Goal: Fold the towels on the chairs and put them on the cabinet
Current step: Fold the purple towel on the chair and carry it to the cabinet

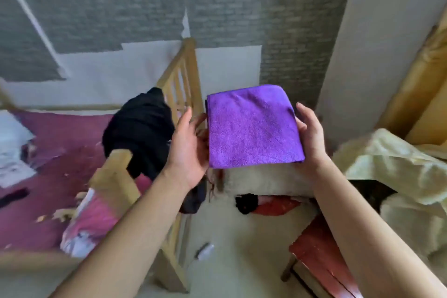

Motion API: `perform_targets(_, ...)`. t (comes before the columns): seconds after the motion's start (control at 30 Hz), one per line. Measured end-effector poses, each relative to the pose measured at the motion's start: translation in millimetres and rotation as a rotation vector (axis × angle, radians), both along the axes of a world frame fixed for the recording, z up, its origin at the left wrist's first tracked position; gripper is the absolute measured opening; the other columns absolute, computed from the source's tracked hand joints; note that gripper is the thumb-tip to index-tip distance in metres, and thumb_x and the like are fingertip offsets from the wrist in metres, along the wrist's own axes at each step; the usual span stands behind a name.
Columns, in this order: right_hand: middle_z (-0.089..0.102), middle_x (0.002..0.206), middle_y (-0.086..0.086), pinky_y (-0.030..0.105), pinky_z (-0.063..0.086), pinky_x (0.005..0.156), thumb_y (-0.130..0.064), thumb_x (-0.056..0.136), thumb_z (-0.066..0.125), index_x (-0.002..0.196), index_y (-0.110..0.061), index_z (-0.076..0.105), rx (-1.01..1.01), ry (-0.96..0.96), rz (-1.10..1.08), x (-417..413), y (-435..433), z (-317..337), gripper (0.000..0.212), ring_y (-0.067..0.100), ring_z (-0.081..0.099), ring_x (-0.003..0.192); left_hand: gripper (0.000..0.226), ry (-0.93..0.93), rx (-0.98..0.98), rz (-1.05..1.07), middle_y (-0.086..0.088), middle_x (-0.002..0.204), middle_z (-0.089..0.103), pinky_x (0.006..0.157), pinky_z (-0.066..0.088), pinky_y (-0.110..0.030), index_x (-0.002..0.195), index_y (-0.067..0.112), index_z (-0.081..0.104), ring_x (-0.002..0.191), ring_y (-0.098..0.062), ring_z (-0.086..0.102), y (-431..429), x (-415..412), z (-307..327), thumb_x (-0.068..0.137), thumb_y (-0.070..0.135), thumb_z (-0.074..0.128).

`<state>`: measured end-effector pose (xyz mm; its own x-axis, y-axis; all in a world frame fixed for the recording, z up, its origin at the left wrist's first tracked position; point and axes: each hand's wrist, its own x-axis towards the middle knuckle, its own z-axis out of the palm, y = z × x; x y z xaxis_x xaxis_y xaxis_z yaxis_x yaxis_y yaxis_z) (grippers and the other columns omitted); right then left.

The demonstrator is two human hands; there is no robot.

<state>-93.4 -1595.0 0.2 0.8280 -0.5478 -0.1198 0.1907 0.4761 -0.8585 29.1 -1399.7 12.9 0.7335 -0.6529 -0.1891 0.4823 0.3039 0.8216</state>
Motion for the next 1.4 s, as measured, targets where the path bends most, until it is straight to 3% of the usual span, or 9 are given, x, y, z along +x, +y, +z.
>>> perform_targets(0.23,0.050,0.084,0.004,0.031,0.038,0.068,-0.052,0.076,0.070,0.099,-0.017,0.064,0.024,-0.057,0.545,125,324,25,0.042,0.022,0.049,0.075,0.045,-0.117,-0.011,0.523,0.001,0.092,0.069,0.082,0.045,-0.035,0.111,0.023,0.067,0.090,-0.019,0.064,357,6,25,0.094,0.058,0.046)
perform_targets(0.4,0.058,0.084,0.005,0.027,0.043,0.066,-0.049,0.082,0.064,0.097,-0.016,0.067,0.023,-0.048,0.852,161,534,30,0.036,0.021,0.056,0.072,0.046,-0.107,0.032,0.878,0.003,0.103,0.068,0.084,0.041,-0.037,0.117,0.027,0.066,0.098,-0.018,0.062,555,-28,34,0.092,0.060,0.046)
perform_targets(0.5,0.063,0.060,-0.004,0.018,0.045,0.051,-0.042,0.096,0.050,0.063,-0.015,0.071,-0.007,-0.026,1.077,172,651,33,0.048,0.012,0.060,0.052,0.050,-0.120,0.035,1.054,0.000,0.105,0.072,0.086,0.044,-0.035,0.124,0.026,0.062,0.096,-0.019,0.068,658,-50,31,0.094,0.059,0.041)
perform_targets(0.67,0.072,0.086,0.002,0.030,0.048,0.073,-0.045,0.090,0.060,0.088,-0.018,0.076,-0.046,-0.030,1.244,208,790,25,0.032,0.020,0.067,0.076,0.051,-0.090,0.029,1.281,-0.006,0.100,0.073,0.083,0.047,-0.037,0.115,0.020,0.067,0.087,-0.021,0.072,771,-57,20,0.096,0.058,0.039)
perform_targets(0.83,0.075,0.093,0.001,0.027,0.053,0.066,-0.047,0.093,0.057,0.107,-0.017,0.073,-0.099,-0.017,1.386,269,915,12,0.036,0.017,0.072,0.078,0.050,-0.025,-0.031,1.446,-0.006,0.109,0.073,0.096,0.044,-0.045,0.119,0.020,0.067,0.099,-0.025,0.068,875,-15,3,0.096,0.057,0.043)
perform_targets(0.97,0.076,0.095,0.004,0.034,0.049,0.077,-0.047,0.093,0.058,0.091,-0.023,0.079,-0.139,0.001,1.444,329,1012,13,0.032,0.021,0.071,0.083,0.051,0.024,-0.024,1.519,-0.005,0.116,0.072,0.097,0.046,-0.045,0.121,0.019,0.066,0.101,-0.024,0.069,956,38,9,0.097,0.057,0.041)
perform_targets(1.13,0.075,0.094,0.003,0.029,0.051,0.063,-0.046,0.093,0.060,0.105,-0.022,0.073,-0.176,0.038,1.515,382,1126,28,0.030,0.022,0.071,0.078,0.053,0.063,-0.031,1.633,-0.005,0.115,0.072,0.079,0.056,-0.041,0.131,0.020,0.060,0.095,-0.023,0.073,1056,75,22,0.096,0.057,0.044)
perform_targets(1.23,0.076,0.101,0.002,0.033,0.053,0.072,-0.049,0.090,0.061,0.117,-0.022,0.070,-0.203,0.070,1.570,399,1200,30,0.039,0.024,0.072,0.089,0.054,0.060,-0.053,1.685,-0.007,0.116,0.072,0.064,0.057,-0.034,0.131,0.019,0.060,0.088,-0.021,0.074,1119,85,23,0.096,0.056,0.044)
perform_targets(1.4,0.076,0.104,0.002,0.031,0.054,0.068,-0.050,0.091,0.060,0.119,-0.022,0.069,-0.260,0.070,1.624,425,1325,27,0.041,0.025,0.072,0.093,0.051,0.036,-0.078,1.726,-0.004,0.112,0.073,0.064,0.057,-0.034,0.131,0.022,0.059,0.089,-0.020,0.074,1236,108,17,0.096,0.057,0.044)
